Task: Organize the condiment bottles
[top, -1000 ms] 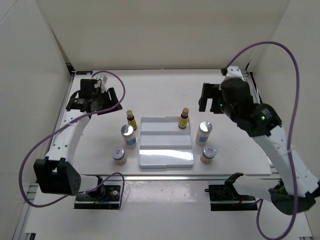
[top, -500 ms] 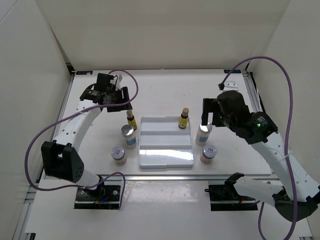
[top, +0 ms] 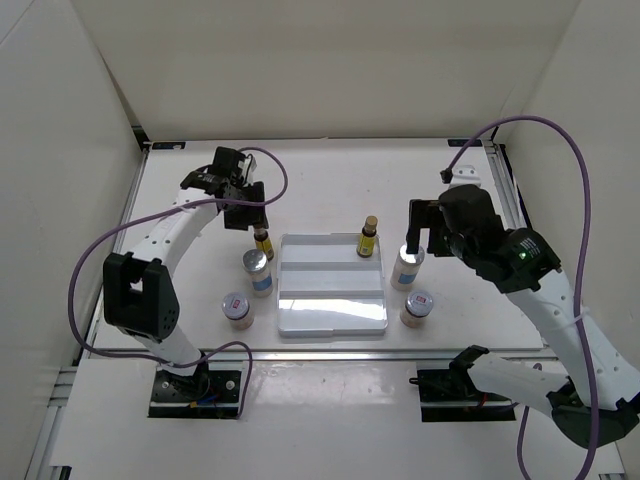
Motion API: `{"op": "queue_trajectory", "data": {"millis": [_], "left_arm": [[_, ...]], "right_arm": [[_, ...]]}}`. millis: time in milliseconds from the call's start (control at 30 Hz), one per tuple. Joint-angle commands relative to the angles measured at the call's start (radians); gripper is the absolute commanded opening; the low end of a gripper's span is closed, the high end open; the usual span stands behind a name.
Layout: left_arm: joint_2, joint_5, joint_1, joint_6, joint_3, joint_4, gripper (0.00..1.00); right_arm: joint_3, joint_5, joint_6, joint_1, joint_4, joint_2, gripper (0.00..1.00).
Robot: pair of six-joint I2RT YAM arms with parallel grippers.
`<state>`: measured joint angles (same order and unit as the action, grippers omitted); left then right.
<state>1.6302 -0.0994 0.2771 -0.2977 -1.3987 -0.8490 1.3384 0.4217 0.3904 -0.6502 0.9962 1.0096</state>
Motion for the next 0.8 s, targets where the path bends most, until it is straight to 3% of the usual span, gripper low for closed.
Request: {"op": "queue_trajectory", "data": {"millis": [0, 133, 233, 500, 767], "left_arm": [[-0.021, 0.02, -0.001, 0.0, -0.031, -0.012, 0.63], [-0.012, 0.02, -0.001, 0.0, -0.022, -0.021, 0.42], [-0.012, 0.04, 0.008, 0.0, -0.046, -0.039, 0.34], [0.006, 0.173, 0.124, -0.027, -0.356, -0.203, 0.15], [0.088, 0.148, 0.237, -0.061, -0.444, -0.203, 0.11]], "right_arm": [[-0.007, 0.031, -0.005, -0.002, 0.009, -0.02, 1.0], [-0.025, 0.041, -0.005, -0.002, 0.018, -0.029, 1.0], [-0.025, 0.042, -0.005, -0.002, 0.028, -0.048, 1.0], [-0.035, 0.06, 0.004, -0.002, 0.058, -0.091, 1.0], [-0.053, 0.069, 0.013, -0.002, 0.085, -0.112, 1.0]]}}
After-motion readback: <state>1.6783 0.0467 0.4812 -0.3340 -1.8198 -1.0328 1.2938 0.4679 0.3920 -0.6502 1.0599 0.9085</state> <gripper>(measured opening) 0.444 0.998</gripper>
